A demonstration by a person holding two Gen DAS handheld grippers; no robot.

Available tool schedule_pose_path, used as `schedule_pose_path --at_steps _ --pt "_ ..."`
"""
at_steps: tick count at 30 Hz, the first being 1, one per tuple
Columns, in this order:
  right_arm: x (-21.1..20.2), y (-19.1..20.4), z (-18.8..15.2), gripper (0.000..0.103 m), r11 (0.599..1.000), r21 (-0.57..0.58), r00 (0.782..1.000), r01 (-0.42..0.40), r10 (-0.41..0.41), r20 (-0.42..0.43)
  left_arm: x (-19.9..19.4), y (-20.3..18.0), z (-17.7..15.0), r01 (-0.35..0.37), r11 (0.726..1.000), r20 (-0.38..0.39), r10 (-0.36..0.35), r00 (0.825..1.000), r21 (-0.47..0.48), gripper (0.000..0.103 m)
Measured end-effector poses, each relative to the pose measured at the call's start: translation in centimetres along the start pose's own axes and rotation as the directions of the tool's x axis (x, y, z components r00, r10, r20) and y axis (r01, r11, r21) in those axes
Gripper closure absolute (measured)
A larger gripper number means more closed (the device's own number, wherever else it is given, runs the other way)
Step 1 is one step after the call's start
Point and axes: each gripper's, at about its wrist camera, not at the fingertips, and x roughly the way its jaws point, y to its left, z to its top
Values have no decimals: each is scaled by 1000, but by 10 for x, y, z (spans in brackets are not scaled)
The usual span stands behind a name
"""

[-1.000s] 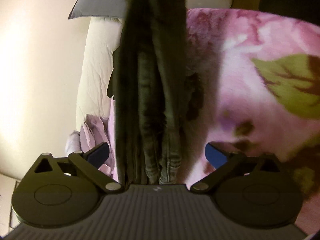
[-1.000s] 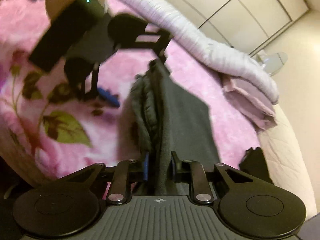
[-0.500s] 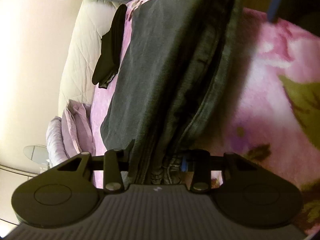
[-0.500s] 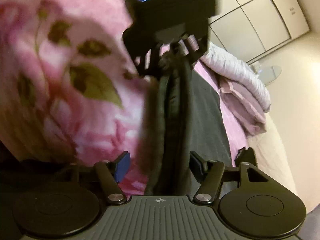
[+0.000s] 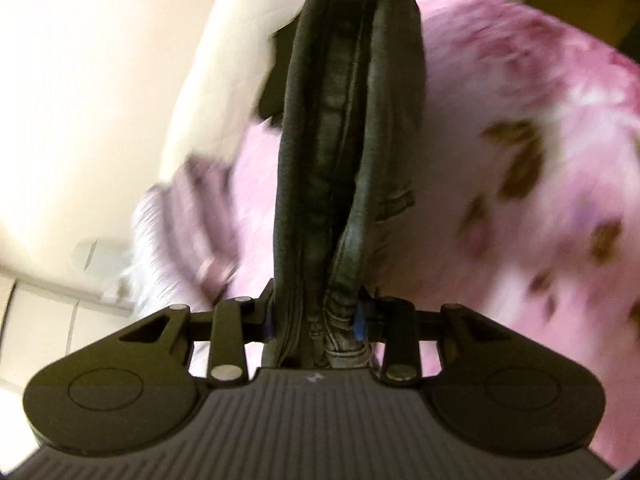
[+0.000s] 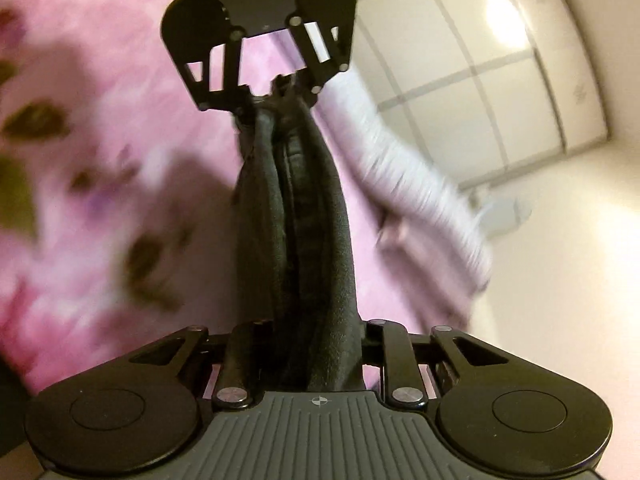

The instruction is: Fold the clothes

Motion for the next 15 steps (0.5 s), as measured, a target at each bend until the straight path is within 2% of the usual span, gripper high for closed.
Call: schedule_pose_path --at_steps 2,4,6,8,10,11,12,15 --pt "4 -12 21 82 999 -31 997 25 -22 79 -23 12 -21 -43 999 -58 42 997 -22 71" --pt "0 -9 42 82 997 -54 984 50 -40 173 -54 12 -42 -84 996 -125 79 989 -34 71" --pt "-7 8 56 81 995 -86 959 54 -27 281 -88 -4 -60 -107 993 -200 95 975 -52 71" --pt "-13 34 63 80 990 -137 929 30 23 369 -122 -36 -71 -90 993 -267 65 962 -82 71" --pt "-14 60 61 80 984 -167 911 -60 122 394 -153 -81 -80 -35 994 -312 -1 950 -107 70" --pt "-17 74 58 79 976 -184 905 -114 178 387 -167 -107 -81 24 991 -317 -66 946 -135 70" --pt "-21 86 54 78 968 -207 903 -143 213 372 -174 -128 -79 49 988 -317 -94 944 -146 70" --pt "-34 114 40 75 942 -249 903 -225 297 310 -186 -172 -68 41 986 -320 -92 943 -162 72"
